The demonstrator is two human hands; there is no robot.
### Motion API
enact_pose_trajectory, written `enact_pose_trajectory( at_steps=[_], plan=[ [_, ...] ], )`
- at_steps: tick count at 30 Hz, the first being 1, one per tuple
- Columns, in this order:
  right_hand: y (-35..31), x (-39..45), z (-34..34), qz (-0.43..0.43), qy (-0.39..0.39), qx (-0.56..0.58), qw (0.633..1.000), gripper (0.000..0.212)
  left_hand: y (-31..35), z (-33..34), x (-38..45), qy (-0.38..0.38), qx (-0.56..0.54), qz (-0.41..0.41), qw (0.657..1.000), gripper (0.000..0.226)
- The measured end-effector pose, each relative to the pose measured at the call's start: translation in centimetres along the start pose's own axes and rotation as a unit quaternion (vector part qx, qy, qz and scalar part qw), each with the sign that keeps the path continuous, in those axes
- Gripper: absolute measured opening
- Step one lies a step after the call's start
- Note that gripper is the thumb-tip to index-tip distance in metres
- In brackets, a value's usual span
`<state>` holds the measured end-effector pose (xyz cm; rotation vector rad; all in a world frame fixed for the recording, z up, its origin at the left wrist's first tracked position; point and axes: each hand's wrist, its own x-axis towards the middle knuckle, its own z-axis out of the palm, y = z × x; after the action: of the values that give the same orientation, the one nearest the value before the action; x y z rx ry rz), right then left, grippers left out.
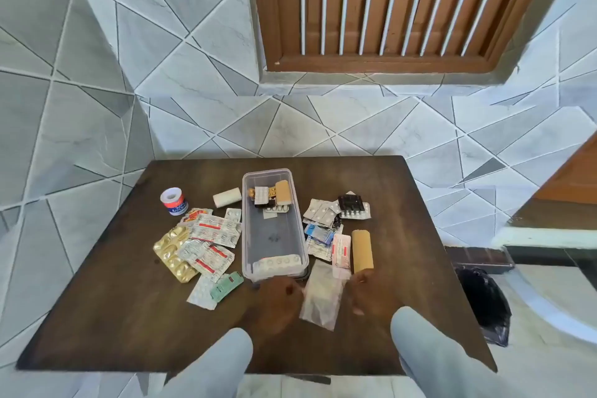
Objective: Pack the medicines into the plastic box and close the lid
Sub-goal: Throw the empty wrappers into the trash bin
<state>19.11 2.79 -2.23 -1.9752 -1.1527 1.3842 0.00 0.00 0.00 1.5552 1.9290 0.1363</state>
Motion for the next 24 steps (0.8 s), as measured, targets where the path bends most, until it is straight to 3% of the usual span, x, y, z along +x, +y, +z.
enact_pose_trajectory(
  at_steps=[3,8,12,16,20,24],
  plan=[
    [2.4,0.9,0.9,0.04,-0.017,-0.023,0.999,0.011,-0.3,3.6,2.0,-0.011,-0.007,0.027,1.0,0.024],
    [2.9,1.6,1.6,0.068,-0.033,0.063,0.995,0.012,1.7,5.8,3.9,-0.023,-0.222,-0.054,0.973,0.023],
    [2.7,1.9,2.5,0.092,-0.061,0.119,0.987,0.018,2.7,5.7,3.9,-0.027,-0.26,-0.103,0.96,0.023],
    [2.5,1.9,3.3,0.116,-0.073,0.133,0.982,0.017,2.7,6.2,4.0,-0.021,-0.229,-0.097,0.968,0.02],
    [2.2,1.4,2.8,0.076,-0.078,0.104,0.989,0.011,2.2,6.2,3.9,0.009,-0.186,-0.059,0.981,0.021],
    [1.7,1.7,0.0,0.036,-0.081,0.141,0.986,0.02,1.4,5.7,3.5,0.013,-0.018,0.033,0.999,0.037]
  ],
)
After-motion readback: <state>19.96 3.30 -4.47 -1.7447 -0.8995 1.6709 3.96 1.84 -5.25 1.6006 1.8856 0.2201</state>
